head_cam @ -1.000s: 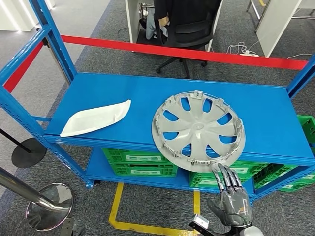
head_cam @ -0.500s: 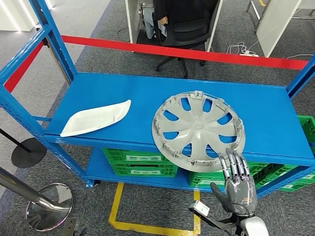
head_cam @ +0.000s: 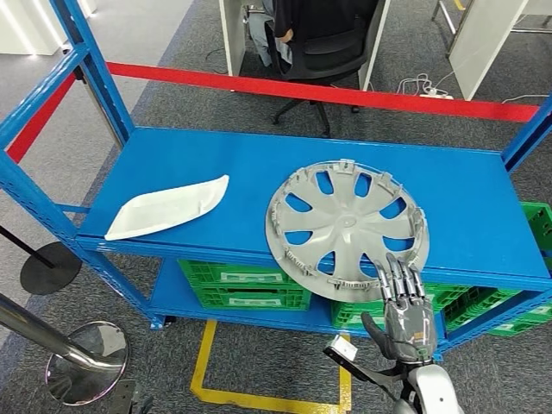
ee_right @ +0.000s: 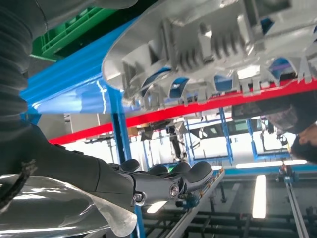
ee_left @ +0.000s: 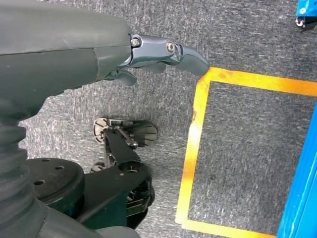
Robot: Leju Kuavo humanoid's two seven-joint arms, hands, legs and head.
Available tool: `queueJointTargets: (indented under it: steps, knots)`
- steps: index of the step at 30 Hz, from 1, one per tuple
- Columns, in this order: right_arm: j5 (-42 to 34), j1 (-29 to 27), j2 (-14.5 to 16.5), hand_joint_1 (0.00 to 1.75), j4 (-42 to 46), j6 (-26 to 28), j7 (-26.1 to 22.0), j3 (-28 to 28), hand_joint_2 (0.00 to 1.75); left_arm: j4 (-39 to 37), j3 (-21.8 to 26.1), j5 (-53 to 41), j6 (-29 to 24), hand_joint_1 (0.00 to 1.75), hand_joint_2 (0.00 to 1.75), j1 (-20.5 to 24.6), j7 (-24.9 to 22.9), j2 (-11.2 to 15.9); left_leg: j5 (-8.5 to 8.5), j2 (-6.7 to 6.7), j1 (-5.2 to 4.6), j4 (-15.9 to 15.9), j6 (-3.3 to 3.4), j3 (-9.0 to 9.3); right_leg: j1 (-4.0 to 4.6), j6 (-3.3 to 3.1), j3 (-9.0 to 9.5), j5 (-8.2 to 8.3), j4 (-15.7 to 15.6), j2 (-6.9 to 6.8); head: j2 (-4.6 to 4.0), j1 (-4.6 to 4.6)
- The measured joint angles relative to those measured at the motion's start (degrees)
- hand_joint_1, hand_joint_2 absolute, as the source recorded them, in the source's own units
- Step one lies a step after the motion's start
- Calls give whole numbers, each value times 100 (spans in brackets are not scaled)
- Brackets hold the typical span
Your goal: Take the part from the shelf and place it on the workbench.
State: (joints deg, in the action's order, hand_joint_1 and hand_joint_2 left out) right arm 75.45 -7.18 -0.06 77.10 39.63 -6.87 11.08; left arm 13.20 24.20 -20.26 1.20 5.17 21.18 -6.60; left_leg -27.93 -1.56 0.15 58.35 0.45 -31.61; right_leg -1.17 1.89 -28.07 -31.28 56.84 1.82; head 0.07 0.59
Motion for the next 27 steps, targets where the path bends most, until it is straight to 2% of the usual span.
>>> queueJointTargets:
  steps: [3, 8, 15, 22, 23, 26, 27]
  knots:
    - [-16, 41, -25, 0, -60, -5, 28, 45, 175, 0, 0, -2, 2, 0, 175, 4, 0, 0, 0, 0, 0, 0, 0, 0, 0, 0, 0, 0, 0, 0, 0, -1]
    - [-245, 299, -415, 0, -598, -83, 319, 711, 175, 0, -2, -39, 41, 0, 175, 17, -48, 5, -1, 0, -1, 0, 0, -3, -1, 0, -1, 0, 0, 0, 0, -1]
    - [-354, 755, -442, 0, -967, -380, 365, 968, 175, 0, -56, -153, 81, 0, 175, 68, -96, 3, 3, 0, 0, 0, 2, 0, -1, 3, 0, 2, 0, -1, 0, -1]
    - [-480, 1174, -440, 0, -1386, -424, 401, 1058, 175, 0, -87, -209, 81, 0, 175, 102, -116, 2, 4, 0, -1, 1, 3, -1, -2, 5, 1, 4, 1, 0, 0, -1]
    - [-495, 1227, -440, 6, -1448, -424, 416, 1060, 175, 0, -87, -213, 81, 0, 175, 105, -119, 2, 4, 0, -1, 1, 3, -2, -2, 5, 0, 4, 1, -1, 0, -2]
    - [-540, 1356, -440, 105, -1590, -423, 457, 1061, 175, 0, -87, -231, 80, 0, 175, 108, -128, 2, 4, 0, -1, 1, 3, -2, -2, 5, -1, 4, 1, -1, 0, -1]
    - [-548, 1388, -440, 133, -1623, -422, 471, 1060, 175, 0, -87, -236, 80, 0, 175, 108, -132, 2, 4, 0, -1, 1, 3, -2, -2, 5, -1, 4, 1, -1, 0, -1]
